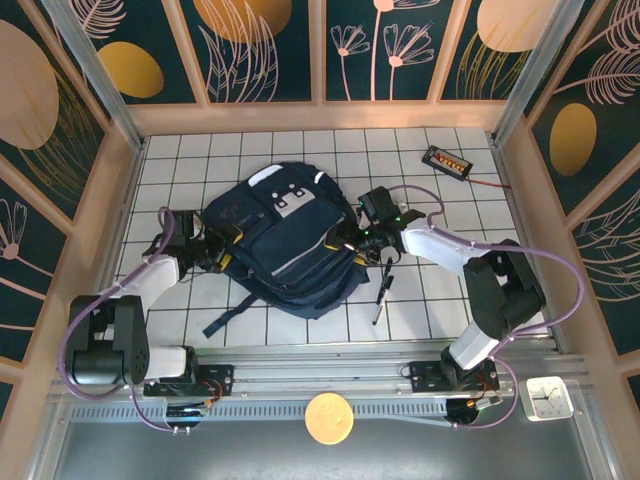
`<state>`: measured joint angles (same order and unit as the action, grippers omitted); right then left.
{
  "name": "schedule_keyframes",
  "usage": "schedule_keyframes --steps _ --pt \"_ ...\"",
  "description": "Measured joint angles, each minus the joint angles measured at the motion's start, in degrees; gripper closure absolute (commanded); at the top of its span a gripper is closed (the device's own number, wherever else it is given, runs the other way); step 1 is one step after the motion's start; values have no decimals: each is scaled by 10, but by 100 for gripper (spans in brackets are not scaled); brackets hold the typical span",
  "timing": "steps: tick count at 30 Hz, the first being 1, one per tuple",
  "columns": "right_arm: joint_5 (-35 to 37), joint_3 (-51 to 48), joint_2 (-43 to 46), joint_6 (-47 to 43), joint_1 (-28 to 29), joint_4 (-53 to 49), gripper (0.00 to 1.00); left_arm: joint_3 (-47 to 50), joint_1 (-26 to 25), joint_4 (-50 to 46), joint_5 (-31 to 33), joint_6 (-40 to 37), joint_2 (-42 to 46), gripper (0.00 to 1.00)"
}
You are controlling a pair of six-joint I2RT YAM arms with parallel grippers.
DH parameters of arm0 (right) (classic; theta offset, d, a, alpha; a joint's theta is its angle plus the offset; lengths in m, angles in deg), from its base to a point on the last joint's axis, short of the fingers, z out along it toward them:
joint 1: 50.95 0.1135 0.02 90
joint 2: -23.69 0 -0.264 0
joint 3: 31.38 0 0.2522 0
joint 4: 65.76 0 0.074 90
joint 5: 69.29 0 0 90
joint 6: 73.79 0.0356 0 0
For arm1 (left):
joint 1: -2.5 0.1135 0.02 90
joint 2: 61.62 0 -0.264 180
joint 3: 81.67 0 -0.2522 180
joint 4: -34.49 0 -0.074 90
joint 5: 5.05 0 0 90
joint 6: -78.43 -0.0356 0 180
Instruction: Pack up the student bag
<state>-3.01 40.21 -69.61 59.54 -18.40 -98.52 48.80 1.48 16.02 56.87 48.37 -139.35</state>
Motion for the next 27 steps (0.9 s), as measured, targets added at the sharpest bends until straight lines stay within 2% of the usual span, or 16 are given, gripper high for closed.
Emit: schedule_keyframes --steps 5,12,15,18,21,27 --pt "-2 2 -10 0 -2 0 18 -14 0 -16 -8 -12 8 27" --pt "-4 3 -18 0 -2 4 18 -25 0 -80 -15 -34 124 24" --pt "-6 3 -21 0 -2 7 18 -25 0 -95 -14 -43 148 24" --pt "-7 3 -24 0 -2 7 19 -25 3 -91 -12 -47 124 24" --pt "-8 3 -24 0 -3 7 19 -31 4 -85 -6 -58 65 24" --pt "-8 3 -24 0 -3 7 19 -89 4 -87 0 -95 -29 24"
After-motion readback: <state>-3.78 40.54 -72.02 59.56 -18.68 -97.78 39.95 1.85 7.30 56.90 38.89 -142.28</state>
